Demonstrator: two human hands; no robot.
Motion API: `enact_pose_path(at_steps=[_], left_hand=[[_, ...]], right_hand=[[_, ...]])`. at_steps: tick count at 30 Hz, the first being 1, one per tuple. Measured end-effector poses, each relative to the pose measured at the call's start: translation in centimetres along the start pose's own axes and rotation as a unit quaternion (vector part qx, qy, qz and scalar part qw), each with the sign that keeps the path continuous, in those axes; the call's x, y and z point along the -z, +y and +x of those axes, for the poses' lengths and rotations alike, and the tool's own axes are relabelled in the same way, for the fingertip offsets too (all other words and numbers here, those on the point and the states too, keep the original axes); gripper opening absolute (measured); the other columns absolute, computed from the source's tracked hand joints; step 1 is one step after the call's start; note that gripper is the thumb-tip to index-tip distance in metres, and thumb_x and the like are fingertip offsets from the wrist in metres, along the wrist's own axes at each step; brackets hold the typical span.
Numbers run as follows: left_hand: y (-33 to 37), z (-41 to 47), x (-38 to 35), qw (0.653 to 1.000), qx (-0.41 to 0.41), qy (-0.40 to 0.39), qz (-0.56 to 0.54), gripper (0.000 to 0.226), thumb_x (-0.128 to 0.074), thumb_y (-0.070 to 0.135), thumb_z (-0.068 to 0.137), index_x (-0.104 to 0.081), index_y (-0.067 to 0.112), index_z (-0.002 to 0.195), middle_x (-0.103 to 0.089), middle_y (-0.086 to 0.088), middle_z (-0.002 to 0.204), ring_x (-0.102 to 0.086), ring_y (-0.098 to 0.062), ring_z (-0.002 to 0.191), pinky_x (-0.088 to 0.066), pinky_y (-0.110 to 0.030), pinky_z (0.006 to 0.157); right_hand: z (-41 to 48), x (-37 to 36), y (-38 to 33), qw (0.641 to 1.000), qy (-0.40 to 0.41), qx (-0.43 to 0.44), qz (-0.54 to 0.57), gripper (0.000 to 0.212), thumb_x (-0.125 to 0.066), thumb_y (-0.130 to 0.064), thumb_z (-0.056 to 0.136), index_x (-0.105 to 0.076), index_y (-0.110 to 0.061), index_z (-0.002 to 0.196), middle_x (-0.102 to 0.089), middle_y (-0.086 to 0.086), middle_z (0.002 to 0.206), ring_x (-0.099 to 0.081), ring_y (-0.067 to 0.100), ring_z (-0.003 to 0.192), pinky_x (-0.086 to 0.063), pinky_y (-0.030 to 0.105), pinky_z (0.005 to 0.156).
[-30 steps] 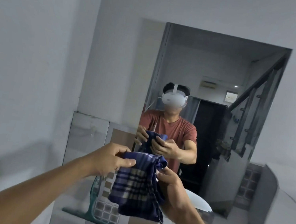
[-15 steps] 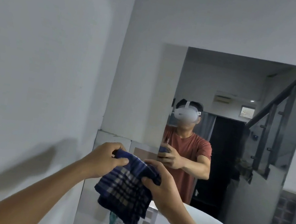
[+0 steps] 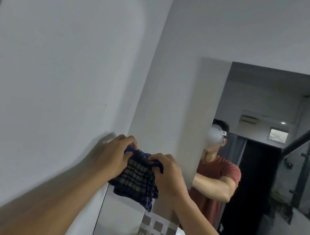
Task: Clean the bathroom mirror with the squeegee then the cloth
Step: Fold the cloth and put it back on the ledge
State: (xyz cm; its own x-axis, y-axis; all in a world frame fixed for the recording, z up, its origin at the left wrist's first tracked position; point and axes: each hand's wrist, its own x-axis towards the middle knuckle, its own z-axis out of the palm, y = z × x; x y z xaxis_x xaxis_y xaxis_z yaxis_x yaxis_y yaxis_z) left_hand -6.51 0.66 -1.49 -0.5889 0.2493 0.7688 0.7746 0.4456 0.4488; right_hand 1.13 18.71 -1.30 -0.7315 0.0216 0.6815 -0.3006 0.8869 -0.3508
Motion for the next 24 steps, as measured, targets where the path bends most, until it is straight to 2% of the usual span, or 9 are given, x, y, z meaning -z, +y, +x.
enact_pose_path(at_steps=[2,4,8,11,13,15,18,21,24], left_hand=[[-0.6,0.5,-0.6,0.999,-0.019,-0.009,0.028,0.026,-0.054,0.000,0.094,-0.059,0.026,0.095,-0.057,0.008,0.104,-0.060,-0.013,0.087,-0.051,-0.025,0.072],[-1.3,0.4,-1.5,0.996,-0.035,-0.024,0.073,0.024,-0.052,-0.002,0.095,-0.062,0.019,0.102,-0.056,0.005,0.111,-0.061,-0.017,0.088,-0.055,-0.033,0.073],[-2.7,-0.6,-3.3,0.988,-0.063,-0.042,0.132,0.024,-0.051,0.005,0.097,-0.065,0.017,0.112,-0.056,0.000,0.121,-0.062,-0.021,0.087,-0.052,-0.031,0.065],[-3.1,-0.6,-3.7,0.986,-0.072,-0.056,0.137,0.025,-0.051,0.008,0.097,-0.066,0.018,0.116,-0.058,0.000,0.122,-0.062,-0.021,0.086,-0.051,-0.030,0.064],[-3.1,-0.5,-3.6,0.987,-0.067,-0.067,0.131,0.027,-0.051,0.009,0.098,-0.067,0.018,0.118,-0.058,0.002,0.124,-0.062,-0.018,0.090,-0.052,-0.029,0.069],[-2.9,-0.5,-3.2,0.990,-0.052,-0.071,0.111,0.028,-0.050,0.010,0.099,-0.067,0.019,0.119,-0.059,0.007,0.125,-0.061,-0.013,0.093,-0.048,-0.020,0.073],[-3.0,-0.8,-2.6,0.990,-0.041,-0.080,0.104,0.030,-0.051,0.018,0.097,-0.066,0.022,0.123,-0.060,0.013,0.127,-0.057,-0.008,0.099,-0.040,-0.009,0.077],[-3.2,-1.6,-2.4,0.986,-0.036,-0.120,0.109,0.037,-0.054,0.026,0.096,-0.061,0.026,0.133,-0.058,0.011,0.135,-0.058,-0.013,0.112,-0.047,-0.023,0.094],[-3.2,-2.3,-2.5,0.985,-0.024,-0.136,0.106,0.037,-0.054,0.027,0.097,-0.059,0.026,0.134,-0.056,0.009,0.141,-0.059,-0.016,0.115,-0.049,-0.031,0.096]], right_hand=[[0.9,-0.8,0.7,0.998,-0.001,0.022,-0.067,0.030,-0.046,-0.011,0.101,-0.064,-0.028,0.119,-0.052,-0.004,0.117,-0.058,0.012,0.092,-0.054,0.021,0.079],[1.3,-1.6,1.3,0.986,-0.013,0.048,-0.160,0.031,-0.049,-0.014,0.102,-0.058,-0.028,0.127,-0.050,-0.002,0.122,-0.063,0.022,0.090,-0.060,0.034,0.076],[0.4,-2.7,2.4,0.951,-0.041,0.087,-0.294,0.040,-0.062,-0.022,0.095,-0.052,-0.028,0.134,-0.046,0.001,0.126,-0.056,0.022,0.105,-0.061,0.038,0.073],[-0.1,-2.4,2.6,0.945,-0.041,0.104,-0.309,0.038,-0.062,-0.024,0.094,-0.053,-0.027,0.131,-0.044,0.002,0.127,-0.054,0.021,0.108,-0.060,0.038,0.070],[-0.2,-2.1,2.3,0.951,-0.049,0.100,-0.289,0.033,-0.052,-0.030,0.098,-0.054,-0.027,0.131,-0.043,0.000,0.129,-0.051,0.019,0.112,-0.059,0.038,0.072],[-0.3,-1.8,2.0,0.962,-0.063,0.085,-0.252,0.035,-0.044,-0.037,0.098,-0.057,-0.026,0.129,-0.043,-0.002,0.130,-0.048,0.017,0.114,-0.056,0.037,0.079],[-0.3,-1.6,1.7,0.963,-0.110,0.072,-0.235,0.043,-0.046,-0.050,0.095,-0.059,-0.024,0.127,-0.044,-0.003,0.130,-0.040,0.019,0.118,-0.047,0.036,0.096],[-0.1,-1.5,1.5,0.955,-0.142,0.068,-0.253,0.041,-0.051,-0.048,0.095,-0.059,-0.023,0.126,-0.047,-0.003,0.130,-0.036,0.021,0.121,-0.040,0.035,0.102],[0.2,-1.6,1.2,0.956,-0.162,0.053,-0.240,0.030,-0.052,-0.037,0.095,-0.061,-0.023,0.121,-0.048,-0.002,0.129,-0.038,0.022,0.120,-0.040,0.036,0.100]])
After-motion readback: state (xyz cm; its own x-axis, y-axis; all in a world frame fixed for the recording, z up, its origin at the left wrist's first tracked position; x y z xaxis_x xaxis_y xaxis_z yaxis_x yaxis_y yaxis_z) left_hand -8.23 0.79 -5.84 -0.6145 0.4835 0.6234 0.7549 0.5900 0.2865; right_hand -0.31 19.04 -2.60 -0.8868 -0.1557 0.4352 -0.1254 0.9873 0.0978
